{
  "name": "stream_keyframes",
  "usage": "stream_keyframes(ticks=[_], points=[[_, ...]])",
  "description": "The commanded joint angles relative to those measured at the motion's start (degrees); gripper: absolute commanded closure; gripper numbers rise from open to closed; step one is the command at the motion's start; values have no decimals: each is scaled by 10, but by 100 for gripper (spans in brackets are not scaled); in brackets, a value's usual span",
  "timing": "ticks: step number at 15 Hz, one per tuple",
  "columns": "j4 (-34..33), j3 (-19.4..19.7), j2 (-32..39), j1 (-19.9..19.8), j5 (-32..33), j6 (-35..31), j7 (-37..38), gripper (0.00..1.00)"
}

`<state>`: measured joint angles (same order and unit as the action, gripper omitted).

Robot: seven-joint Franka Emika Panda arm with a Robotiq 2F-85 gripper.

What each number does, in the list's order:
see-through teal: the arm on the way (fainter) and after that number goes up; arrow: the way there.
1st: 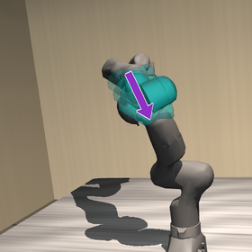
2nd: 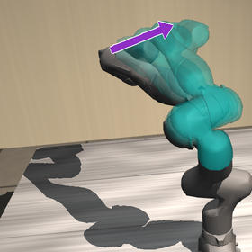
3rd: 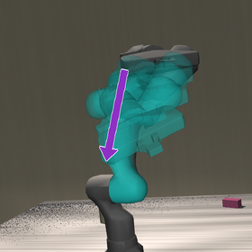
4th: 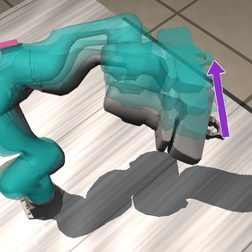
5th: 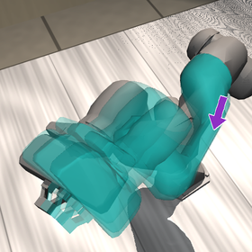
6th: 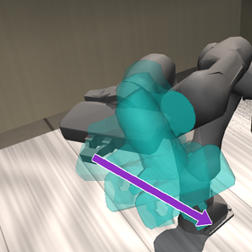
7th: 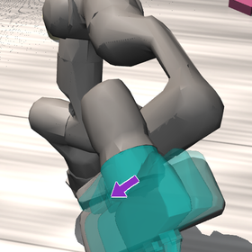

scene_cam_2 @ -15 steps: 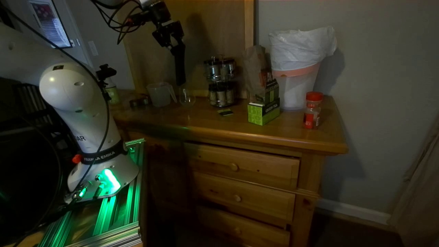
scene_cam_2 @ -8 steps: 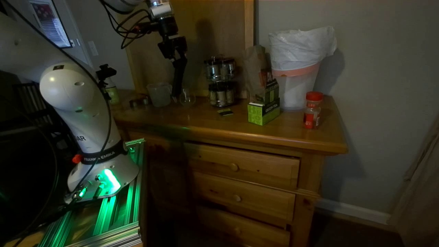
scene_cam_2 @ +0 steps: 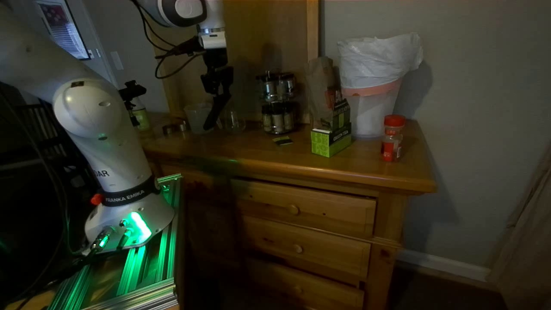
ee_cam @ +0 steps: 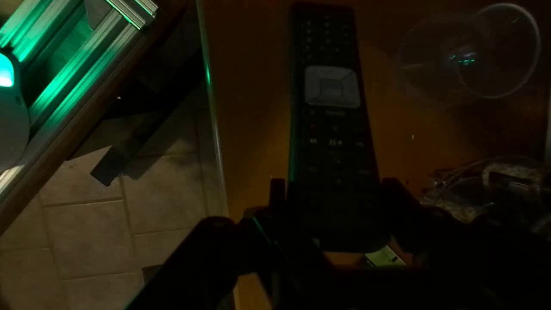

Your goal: Take the remote control out of the jar

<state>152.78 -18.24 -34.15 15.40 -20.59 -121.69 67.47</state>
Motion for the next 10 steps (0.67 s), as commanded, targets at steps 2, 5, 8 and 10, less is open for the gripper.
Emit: stream_keyframes(ticks=[2, 5, 8, 10], points=[[3, -12, -2, -3, -1, 1, 9, 43], [12, 35, 14, 17, -38, 8, -79, 68], [46, 78, 20, 23, -94, -27, -207, 68], [59, 108, 33, 19, -139, -28, -293, 68]])
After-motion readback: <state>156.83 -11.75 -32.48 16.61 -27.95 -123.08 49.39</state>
